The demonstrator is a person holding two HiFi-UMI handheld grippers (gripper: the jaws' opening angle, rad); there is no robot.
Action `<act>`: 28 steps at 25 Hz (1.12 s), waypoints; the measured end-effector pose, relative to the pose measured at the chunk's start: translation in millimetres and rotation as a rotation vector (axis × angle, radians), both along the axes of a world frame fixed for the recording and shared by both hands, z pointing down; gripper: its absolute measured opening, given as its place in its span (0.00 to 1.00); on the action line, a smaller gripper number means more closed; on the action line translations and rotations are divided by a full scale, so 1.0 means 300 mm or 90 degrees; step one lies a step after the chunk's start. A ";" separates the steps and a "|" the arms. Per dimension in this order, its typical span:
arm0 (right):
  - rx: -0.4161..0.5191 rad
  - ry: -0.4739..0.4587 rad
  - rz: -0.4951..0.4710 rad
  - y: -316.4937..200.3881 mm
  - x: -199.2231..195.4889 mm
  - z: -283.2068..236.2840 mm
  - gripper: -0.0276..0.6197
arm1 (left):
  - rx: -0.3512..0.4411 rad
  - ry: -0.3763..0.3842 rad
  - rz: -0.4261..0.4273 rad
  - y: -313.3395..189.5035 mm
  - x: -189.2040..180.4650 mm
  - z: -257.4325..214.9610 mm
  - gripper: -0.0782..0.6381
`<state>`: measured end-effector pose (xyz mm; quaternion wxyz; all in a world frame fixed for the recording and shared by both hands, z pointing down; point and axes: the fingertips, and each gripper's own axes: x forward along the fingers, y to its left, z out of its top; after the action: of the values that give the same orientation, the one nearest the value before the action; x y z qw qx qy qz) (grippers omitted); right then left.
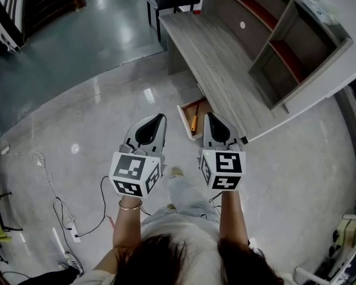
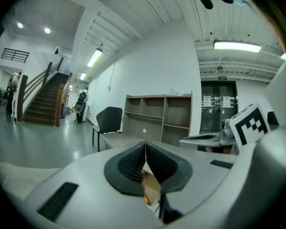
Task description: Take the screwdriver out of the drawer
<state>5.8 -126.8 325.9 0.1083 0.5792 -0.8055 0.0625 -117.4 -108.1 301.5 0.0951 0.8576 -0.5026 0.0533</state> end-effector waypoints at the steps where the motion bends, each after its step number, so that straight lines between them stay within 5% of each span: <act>1: -0.005 0.004 0.001 -0.021 0.000 0.013 0.09 | -0.003 0.000 -0.001 -0.020 -0.001 0.006 0.13; 28: -0.159 0.039 0.006 -0.387 0.017 0.469 0.09 | -0.098 -0.029 -0.016 -0.443 0.019 0.308 0.13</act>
<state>11.1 -242.8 466.7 0.2039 0.5667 -0.7849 0.1455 -111.7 -240.8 393.8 0.1501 0.8401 -0.5094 0.1103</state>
